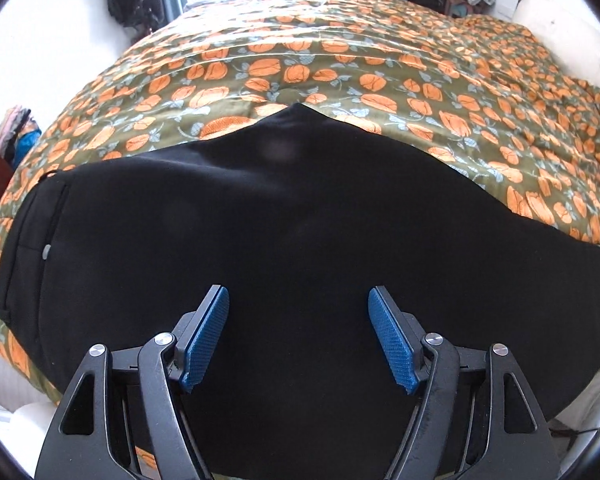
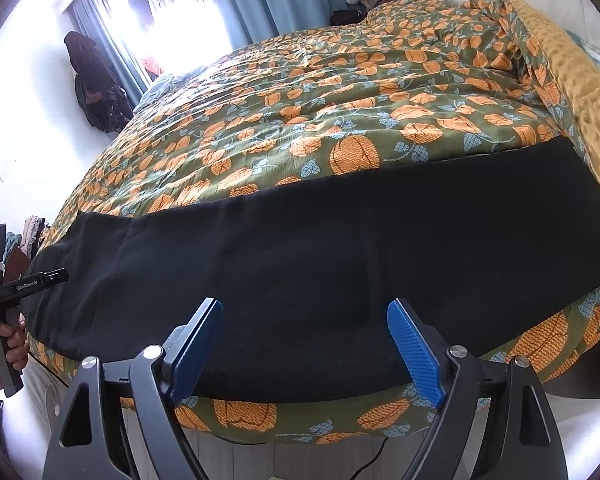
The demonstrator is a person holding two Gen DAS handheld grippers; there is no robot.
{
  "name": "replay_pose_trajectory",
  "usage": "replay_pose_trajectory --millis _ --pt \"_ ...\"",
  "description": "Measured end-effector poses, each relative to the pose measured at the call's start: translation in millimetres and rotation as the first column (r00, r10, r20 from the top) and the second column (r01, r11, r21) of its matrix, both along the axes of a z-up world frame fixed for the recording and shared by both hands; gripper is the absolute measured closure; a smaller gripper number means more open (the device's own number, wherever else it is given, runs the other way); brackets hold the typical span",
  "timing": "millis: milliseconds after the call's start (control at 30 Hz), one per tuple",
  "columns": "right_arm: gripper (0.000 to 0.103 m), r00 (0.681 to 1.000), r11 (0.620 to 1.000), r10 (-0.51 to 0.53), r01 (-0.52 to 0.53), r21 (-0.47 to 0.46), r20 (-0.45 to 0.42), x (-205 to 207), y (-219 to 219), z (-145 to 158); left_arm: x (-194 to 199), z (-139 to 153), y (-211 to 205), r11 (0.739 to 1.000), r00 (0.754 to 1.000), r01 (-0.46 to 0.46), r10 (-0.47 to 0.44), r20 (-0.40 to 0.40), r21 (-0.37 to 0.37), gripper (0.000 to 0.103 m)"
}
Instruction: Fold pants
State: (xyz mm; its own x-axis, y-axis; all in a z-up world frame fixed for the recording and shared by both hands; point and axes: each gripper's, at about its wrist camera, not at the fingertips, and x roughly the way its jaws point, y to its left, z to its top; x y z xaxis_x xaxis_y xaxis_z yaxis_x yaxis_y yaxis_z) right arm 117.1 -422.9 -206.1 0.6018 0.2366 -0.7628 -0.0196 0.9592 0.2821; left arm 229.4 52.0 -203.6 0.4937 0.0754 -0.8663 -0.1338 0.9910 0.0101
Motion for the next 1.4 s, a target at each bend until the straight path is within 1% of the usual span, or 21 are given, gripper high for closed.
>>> replay_pose_trajectory --millis 133,267,467,633,700,833,900,1100,1400 --pt "0.018 1.000 1.000 0.002 -0.002 0.002 0.001 0.9 -0.1 -0.3 0.3 3.4 -0.9 1.000 1.000 -0.001 0.001 0.008 0.008 0.028" --pt "0.018 1.000 1.000 -0.002 0.002 -0.001 0.006 0.2 0.0 0.1 0.8 11.3 -6.2 1.000 0.999 0.011 -0.011 0.036 0.000 0.029" --pt "0.018 1.000 1.000 -0.010 0.010 0.001 0.006 0.0 -1.3 -0.3 4.6 24.7 -28.1 0.997 0.995 0.071 -0.071 0.073 0.002 0.028" --pt "0.018 1.000 1.000 -0.006 0.006 -0.005 0.008 -0.3 -0.4 0.1 11.1 23.6 -41.8 0.995 0.992 0.102 -0.103 0.076 0.022 0.028" --pt "0.018 1.000 1.000 -0.006 0.006 -0.004 0.008 -0.2 -0.6 0.1 14.0 17.1 -40.8 0.996 0.994 0.088 -0.090 0.062 0.029 0.028" --pt "0.018 1.000 1.000 -0.014 0.014 0.004 0.011 -0.7 -2.1 1.1 13.4 6.0 -29.4 0.999 0.999 0.038 -0.037 0.033 -0.009 0.028" --pt "0.018 1.000 1.000 -0.023 0.023 0.010 0.012 -1.0 -5.1 1.3 11.2 2.7 -25.3 1.000 0.999 0.023 -0.023 0.025 -0.014 0.028" --pt "0.018 0.999 0.999 -0.032 0.032 0.017 0.004 -0.8 -9.1 -0.4 4.9 -3.7 -25.2 1.000 1.000 0.024 -0.024 0.012 0.001 0.028" --pt "0.018 1.000 1.000 -0.022 0.022 0.008 0.006 -1.6 -6.4 -0.1 2.8 -1.5 -26.9 1.000 1.000 0.017 -0.017 0.014 -0.004 0.028"
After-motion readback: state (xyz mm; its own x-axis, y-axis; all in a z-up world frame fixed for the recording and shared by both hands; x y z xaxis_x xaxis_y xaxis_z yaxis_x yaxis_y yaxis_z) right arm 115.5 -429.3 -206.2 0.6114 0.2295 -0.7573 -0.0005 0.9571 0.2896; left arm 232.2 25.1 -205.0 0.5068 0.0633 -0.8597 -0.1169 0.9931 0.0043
